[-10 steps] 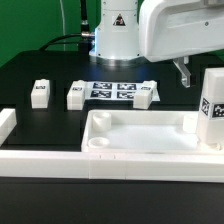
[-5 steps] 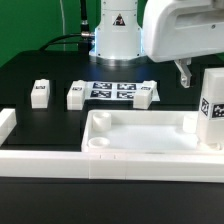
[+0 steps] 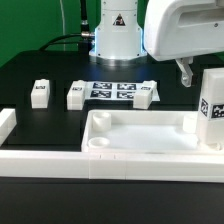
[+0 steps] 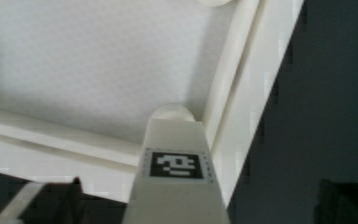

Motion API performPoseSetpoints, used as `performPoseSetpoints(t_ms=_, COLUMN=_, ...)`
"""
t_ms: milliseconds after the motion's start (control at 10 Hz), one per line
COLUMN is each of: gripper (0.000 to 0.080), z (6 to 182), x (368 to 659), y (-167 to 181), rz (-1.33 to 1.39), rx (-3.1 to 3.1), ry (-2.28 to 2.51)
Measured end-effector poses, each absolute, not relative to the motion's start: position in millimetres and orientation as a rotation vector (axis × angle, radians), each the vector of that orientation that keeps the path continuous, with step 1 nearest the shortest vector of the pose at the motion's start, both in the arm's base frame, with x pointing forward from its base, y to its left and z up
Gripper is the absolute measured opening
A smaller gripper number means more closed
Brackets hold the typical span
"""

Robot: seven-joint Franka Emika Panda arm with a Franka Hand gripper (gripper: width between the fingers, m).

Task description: Assemble desk

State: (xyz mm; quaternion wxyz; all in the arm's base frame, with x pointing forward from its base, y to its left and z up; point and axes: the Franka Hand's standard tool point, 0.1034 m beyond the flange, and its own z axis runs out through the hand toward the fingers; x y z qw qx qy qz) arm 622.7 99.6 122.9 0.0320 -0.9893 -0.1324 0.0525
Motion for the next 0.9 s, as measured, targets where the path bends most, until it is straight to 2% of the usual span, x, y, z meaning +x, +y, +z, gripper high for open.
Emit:
performPoseSetpoints(t_ms=300, gripper=0.0649, z=127.6, x=641, y=96, rz=0.188, rx=-3.046, ry=-0.399)
performPoseSetpoints(t_ms=800, gripper=0.0649, z=113.7, x=638, y=105, rz=0.172, rx=-3.043, ry=-0.419)
performPoseSetpoints(t_ms=900, gripper=0.056, z=109.8, x=636, y=105, rz=0.171, rx=-3.043, ry=-0.424)
